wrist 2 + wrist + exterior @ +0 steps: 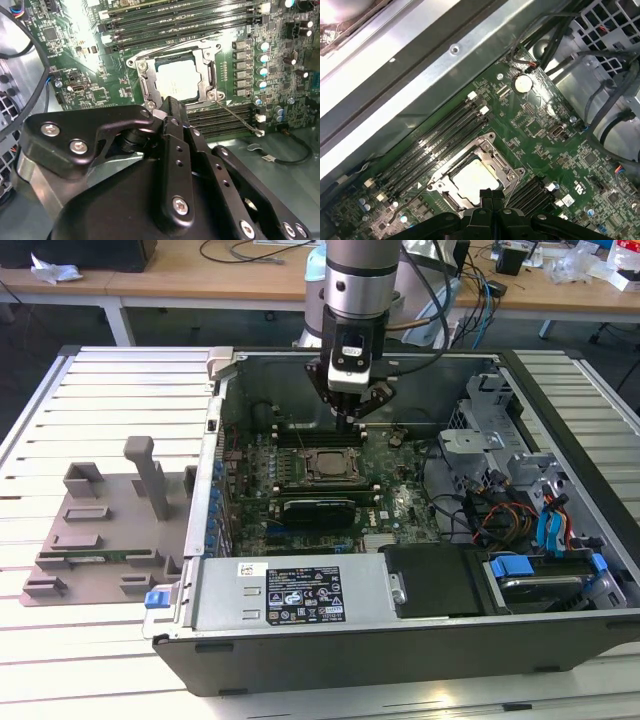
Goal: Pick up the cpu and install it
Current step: 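Install the first cpu locking lever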
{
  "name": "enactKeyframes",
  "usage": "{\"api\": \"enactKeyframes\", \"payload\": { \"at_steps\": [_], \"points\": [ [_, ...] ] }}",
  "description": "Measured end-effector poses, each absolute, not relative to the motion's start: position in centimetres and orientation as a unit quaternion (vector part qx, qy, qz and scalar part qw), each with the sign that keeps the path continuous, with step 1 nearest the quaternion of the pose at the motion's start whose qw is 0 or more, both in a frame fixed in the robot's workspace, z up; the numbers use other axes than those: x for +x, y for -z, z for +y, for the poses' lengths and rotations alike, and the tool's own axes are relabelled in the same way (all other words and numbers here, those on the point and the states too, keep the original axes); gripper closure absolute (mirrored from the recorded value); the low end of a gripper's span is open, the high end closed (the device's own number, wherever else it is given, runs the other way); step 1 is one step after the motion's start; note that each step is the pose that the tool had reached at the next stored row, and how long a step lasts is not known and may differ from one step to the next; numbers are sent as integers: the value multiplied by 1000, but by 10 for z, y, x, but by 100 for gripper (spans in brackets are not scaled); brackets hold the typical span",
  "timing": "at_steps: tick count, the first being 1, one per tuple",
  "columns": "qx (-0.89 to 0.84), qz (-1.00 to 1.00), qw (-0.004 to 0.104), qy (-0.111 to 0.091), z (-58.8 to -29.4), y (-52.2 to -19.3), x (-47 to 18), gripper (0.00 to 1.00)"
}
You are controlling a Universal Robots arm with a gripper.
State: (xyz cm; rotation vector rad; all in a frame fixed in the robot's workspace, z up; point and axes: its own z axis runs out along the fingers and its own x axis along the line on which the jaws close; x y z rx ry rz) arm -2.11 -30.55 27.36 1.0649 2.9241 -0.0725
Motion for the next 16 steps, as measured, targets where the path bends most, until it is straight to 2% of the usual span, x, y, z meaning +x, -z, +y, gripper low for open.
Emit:
{"api": "enactKeyframes", "payload": {
  "at_steps": [16],
  "points": [
    [262, 965, 16, 22, -306, -274, -21, 89]
  ]
}}
